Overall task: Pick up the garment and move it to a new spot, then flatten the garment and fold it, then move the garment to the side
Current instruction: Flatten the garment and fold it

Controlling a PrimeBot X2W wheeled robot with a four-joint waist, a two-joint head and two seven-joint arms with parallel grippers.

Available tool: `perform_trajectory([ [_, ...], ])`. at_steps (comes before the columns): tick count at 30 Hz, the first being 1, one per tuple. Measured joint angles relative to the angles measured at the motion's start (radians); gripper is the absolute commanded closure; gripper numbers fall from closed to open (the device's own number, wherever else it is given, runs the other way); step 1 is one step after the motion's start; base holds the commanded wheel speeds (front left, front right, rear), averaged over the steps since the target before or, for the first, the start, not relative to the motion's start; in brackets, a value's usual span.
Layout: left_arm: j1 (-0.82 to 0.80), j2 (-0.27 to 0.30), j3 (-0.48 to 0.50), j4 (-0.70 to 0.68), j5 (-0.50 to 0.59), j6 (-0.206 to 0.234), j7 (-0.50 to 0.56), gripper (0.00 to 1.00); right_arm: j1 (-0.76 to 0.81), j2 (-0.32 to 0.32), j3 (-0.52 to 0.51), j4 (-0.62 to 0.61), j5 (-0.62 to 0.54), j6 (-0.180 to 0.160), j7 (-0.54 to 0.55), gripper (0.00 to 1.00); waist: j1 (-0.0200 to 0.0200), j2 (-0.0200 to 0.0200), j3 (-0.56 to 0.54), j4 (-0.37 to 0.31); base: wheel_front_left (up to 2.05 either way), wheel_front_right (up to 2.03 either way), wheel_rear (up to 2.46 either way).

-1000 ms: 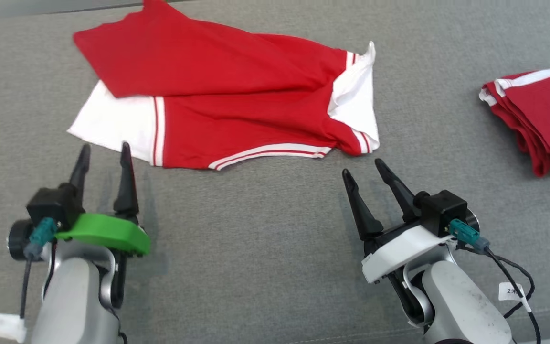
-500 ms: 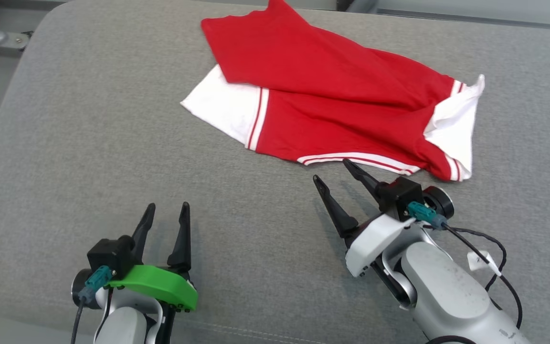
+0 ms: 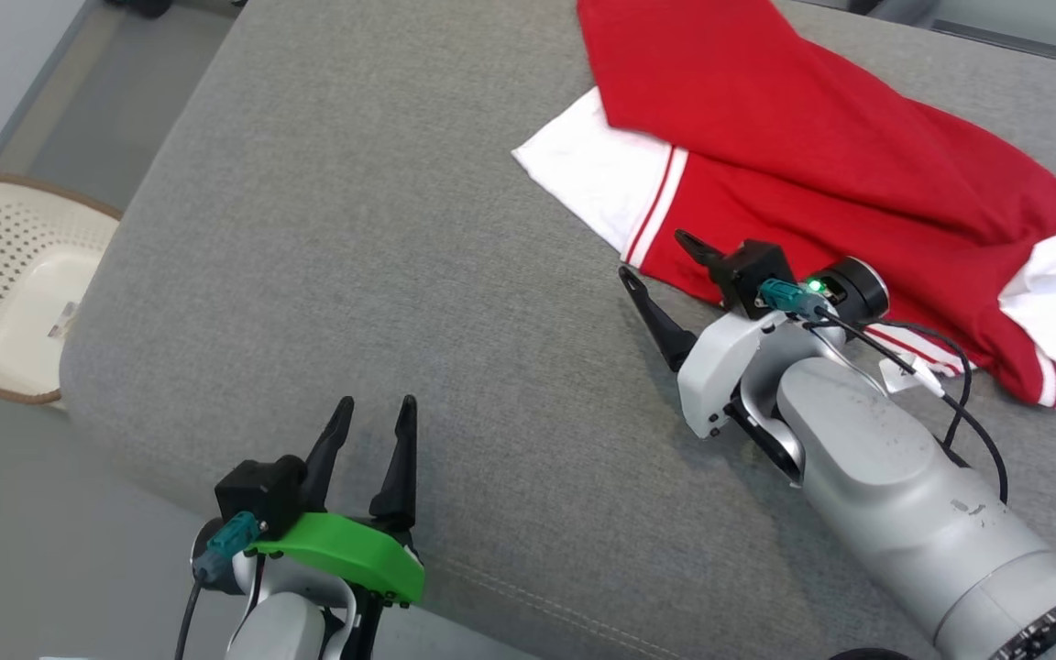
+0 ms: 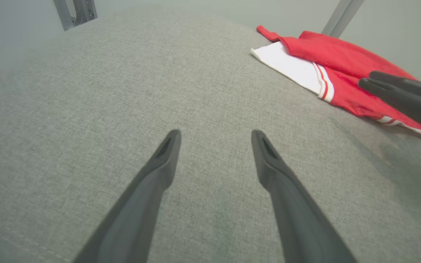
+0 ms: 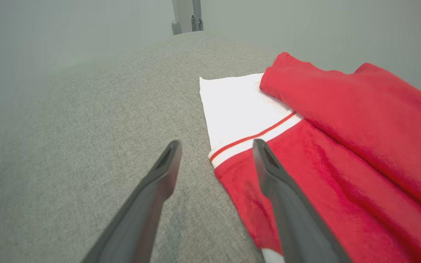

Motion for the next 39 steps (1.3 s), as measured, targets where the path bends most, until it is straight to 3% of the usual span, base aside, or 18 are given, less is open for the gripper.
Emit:
perform_trajectory([
  [13, -0.001, 0.0, -0.06, -0.002, -0.067, 0.024, 0.0, 0.0, -0.138, -0.012, 0.06, 0.244, -0.019, 0.0, 0.039, 0.0, 0.0, 0.0, 0.069, 0.115, 0.0, 0.0, 0.0],
  [14, -0.001, 0.0, -0.06, -0.002, -0.067, 0.025, 0.0, 0.0, -0.147, -0.009, 0.061, 0.257, -0.019, 0.0, 0.04, 0.04, 0.0, 0.0, 0.074, 0.118, 0.0, 0.0, 0.0],
  [15, 0.0, 0.0, -0.059, -0.002, -0.067, 0.026, 0.0, 0.0, -0.156, -0.008, 0.065, 0.269, -0.025, 0.0, 0.041, 0.3, 0.0, 0.0, 0.079, 0.121, 0.0, 0.0, 0.0],
  [16, -0.001, 0.0, -0.055, -0.002, -0.067, 0.028, 0.0, 0.0, -0.167, 0.001, 0.066, 0.29, -0.026, 0.0, 0.043, 0.77, 0.0, 0.0, 0.084, 0.12, 0.0, 0.0, 0.0],
  [17, -0.001, 0.0, -0.052, -0.002, -0.067, 0.029, 0.0, 0.0, -0.17, 0.005, 0.068, 0.301, -0.026, 0.0, 0.043, 1.0, 0.0, 0.0, 0.085, 0.117, 0.0, 0.0, 0.0],
  [25, -0.008, -0.001, -0.021, 0.004, -0.022, 0.027, 0.0, 0.0, -0.158, 0.031, 0.081, 0.317, -0.013, 0.0, 0.004, 1.0, 0.0, 0.0, 0.065, 0.065, 0.0, 0.0, 0.0],
  [32, 0.005, -0.002, 0.019, 0.027, 0.027, 0.006, 0.0, 0.0, -0.018, 0.038, 0.205, 0.146, 0.06, 0.0, -0.014, 1.0, 0.0, 0.0, 0.005, -0.007, 0.0, 0.0, 0.0],
  [39, 0.037, -0.002, 0.072, 0.056, 0.069, -0.013, 0.0, 0.0, 0.123, -0.106, 0.32, -0.045, 0.158, 0.0, -0.015, 1.0, 0.0, 0.0, -0.06, -0.121, 0.0, 0.0, 0.0],
])
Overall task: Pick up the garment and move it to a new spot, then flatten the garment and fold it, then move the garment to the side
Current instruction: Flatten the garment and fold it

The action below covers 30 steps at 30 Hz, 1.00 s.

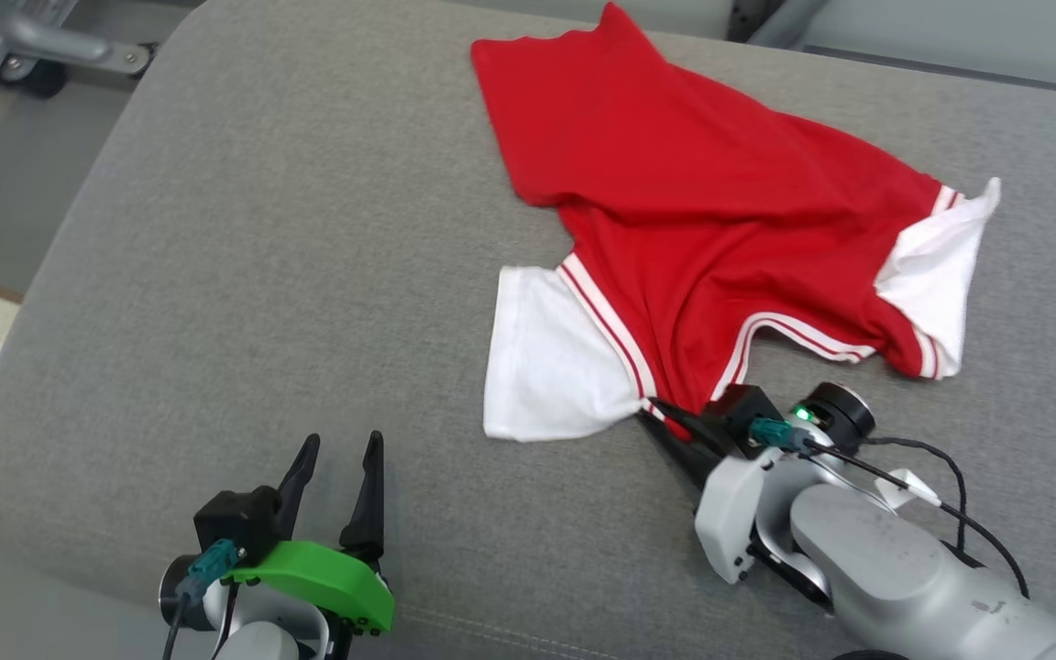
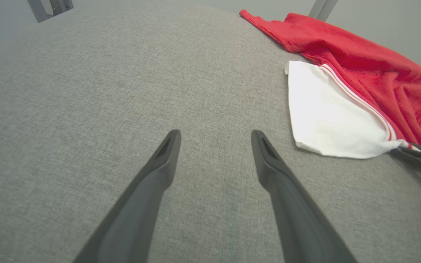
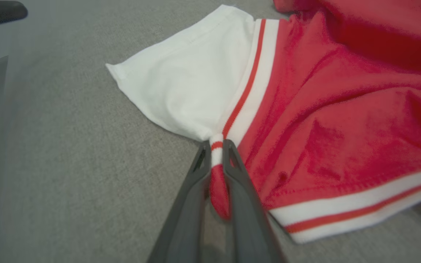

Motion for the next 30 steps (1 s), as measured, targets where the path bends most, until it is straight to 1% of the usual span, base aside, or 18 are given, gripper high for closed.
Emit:
perform_trajectory([
  [4, 0.001, 0.0, 0.008, 0.005, 0.003, -0.008, 0.0, 0.0, 0.052, -0.082, 0.01, -0.04, 0.044, 0.001, -0.003, 1.0, 0.0, 0.0, -0.031, -0.072, 0.0, 0.0, 0.0],
  [10, 0.002, 0.0, 0.006, 0.018, 0.004, -0.012, 0.0, 0.0, 0.125, -0.175, -0.004, -0.071, 0.083, 0.001, -0.004, 1.0, 0.0, 0.0, -0.07, -0.17, 0.0, 0.0, 0.0],
  [16, 0.001, 0.0, 0.009, 0.028, 0.005, -0.017, 0.0, 0.0, 0.167, -0.273, -0.074, -0.069, 0.088, 0.001, -0.003, 1.0, 0.0, 0.0, -0.096, -0.248, 0.0, 0.0, 0.0],
  [19, -0.001, 0.0, 0.009, 0.032, 0.006, -0.019, 0.0, 0.0, 0.181, -0.304, -0.116, -0.074, 0.089, 0.001, -0.002, 1.0, 0.0, 0.0, -0.105, -0.279, 0.0, 0.0, 0.0],
  [20, -0.002, 0.0, 0.01, 0.033, 0.006, -0.019, 0.0, 0.0, 0.185, -0.308, -0.125, -0.08, 0.092, 0.001, -0.002, 0.82, 0.0, 0.0, -0.106, -0.288, 0.0, 0.0, 0.0],
  [21, -0.003, 0.0, 0.011, 0.035, 0.006, -0.019, 0.0, 0.0, 0.189, -0.308, -0.134, -0.09, 0.098, 0.001, -0.002, 0.38, 0.0, 0.0, -0.108, -0.296, 0.0, 0.0, 0.0],
  [22, -0.006, 0.0, 0.013, 0.037, 0.006, -0.019, 0.0, 0.0, 0.194, -0.306, -0.145, -0.102, 0.107, 0.001, -0.001, 0.0, 0.0, 0.0, -0.108, -0.304, 0.0, 0.0, 0.0],
  [25, -0.027, 0.0, 0.026, 0.052, 0.016, -0.018, 0.0, 0.0, 0.201, -0.308, -0.199, -0.144, 0.114, 0.001, -0.001, 0.0, 0.0, 0.0, -0.105, -0.325, 0.0, 0.0, 0.0],
  [30, -0.101, 0.0, 0.083, 0.084, 0.058, -0.003, 0.0, 0.0, 0.226, -0.316, -0.344, -0.24, 0.109, 0.001, -0.001, 0.0, 0.0, 0.0, -0.079, -0.35, 0.0, 0.0, 0.0],
])
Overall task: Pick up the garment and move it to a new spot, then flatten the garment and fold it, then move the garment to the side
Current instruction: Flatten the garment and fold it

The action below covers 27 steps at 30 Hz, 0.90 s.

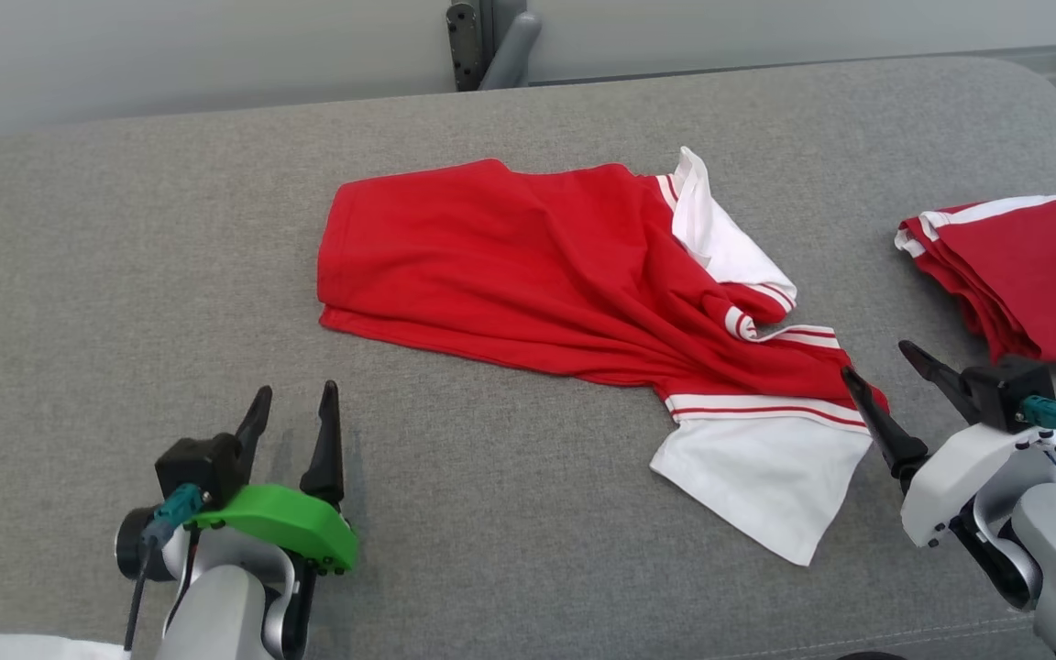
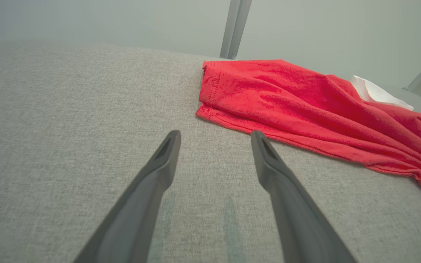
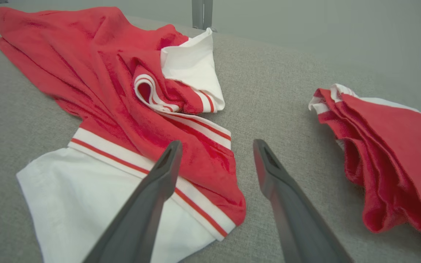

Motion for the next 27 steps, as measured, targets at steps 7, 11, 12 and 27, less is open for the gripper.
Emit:
perform_trajectory([
  [7, -0.108, 0.001, 0.08, 0.058, 0.059, 0.001, 0.0, 0.0, 0.045, 0.078, -0.188, -0.167, -0.087, 0.0, 0.0, 0.0, 0.0, 0.0, 0.058, -0.045, 0.0, 0.0, 0.0],
  [11, -0.165, 0.004, 0.118, 0.097, 0.095, 0.001, 0.0, 0.0, 0.081, 0.196, -0.311, -0.272, -0.175, 0.0, 0.0, 0.0, 0.0, 0.0, 0.107, -0.081, 0.0, 0.0, 0.0],
  [12, -0.174, 0.005, 0.126, 0.104, 0.1, 0.001, 0.0, 0.0, 0.087, 0.218, -0.33, -0.29, -0.193, 0.0, 0.0, 0.0, 0.0, 0.0, 0.117, -0.088, 0.0, 0.0, 0.0],
  [27, -0.24, 0.031, 0.229, 0.143, 0.149, 0.001, 0.0, 0.73, 0.117, 0.342, -0.399, -0.356, -0.27, 0.0, 0.0, 0.0, 0.0, 0.0, 0.229, -0.172, 0.0, 0.0, 0.0],
])
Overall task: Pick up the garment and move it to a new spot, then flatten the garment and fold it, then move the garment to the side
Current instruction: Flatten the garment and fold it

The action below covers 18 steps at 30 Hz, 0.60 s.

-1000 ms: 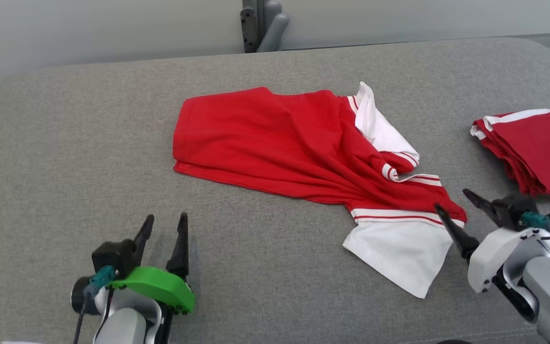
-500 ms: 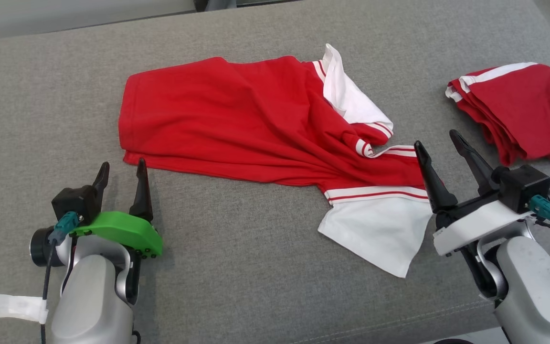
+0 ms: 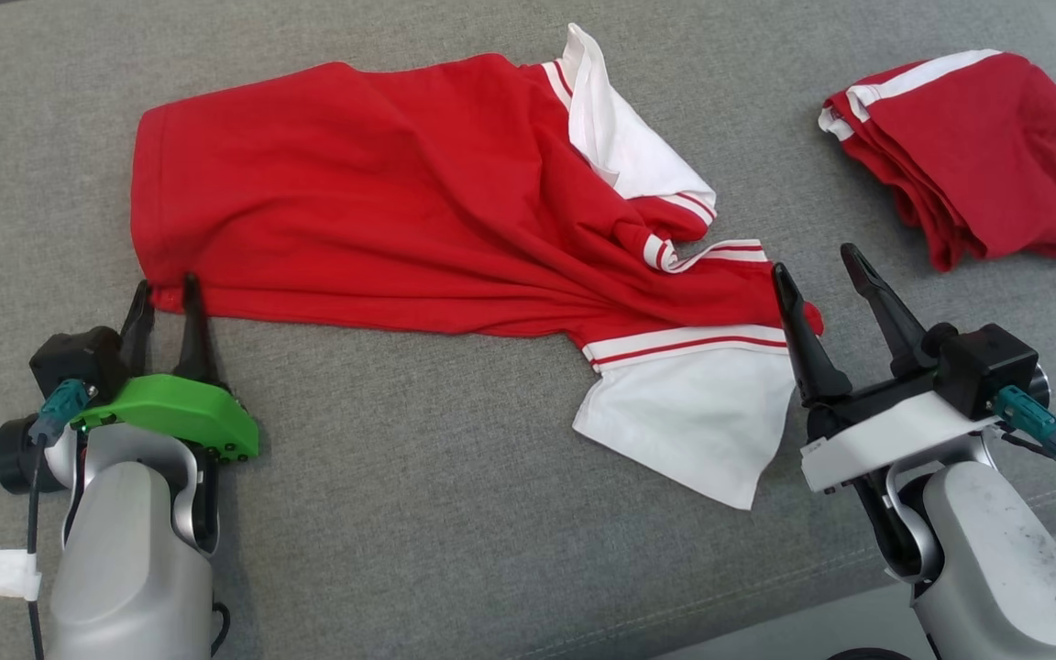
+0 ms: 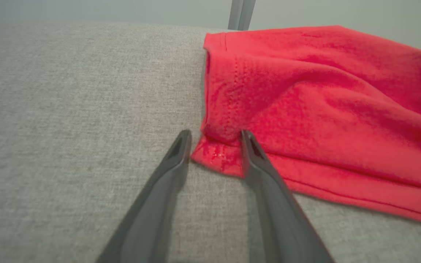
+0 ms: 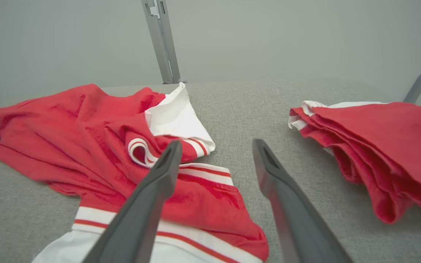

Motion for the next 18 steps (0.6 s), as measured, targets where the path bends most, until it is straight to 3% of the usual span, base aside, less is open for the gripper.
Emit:
perform_trajectory([
  [1, -0.002, 0.0, 0.002, 0.0, 0.002, 0.0, -0.001, 1.0, 0.001, 0.0, -0.003, 0.0, -0.003, 0.0, 0.0, 0.0, 0.0, 0.0, 0.005, -0.002, 0.0, 0.0, 0.0],
  [18, 0.102, -0.029, -0.007, -0.077, -0.009, -0.021, 0.0, 1.0, 0.033, 0.011, -0.019, 0.03, 0.004, 0.0, 0.0, 0.0, 0.0, 0.0, -0.053, 0.05, 0.0, 0.0, 0.0],
])
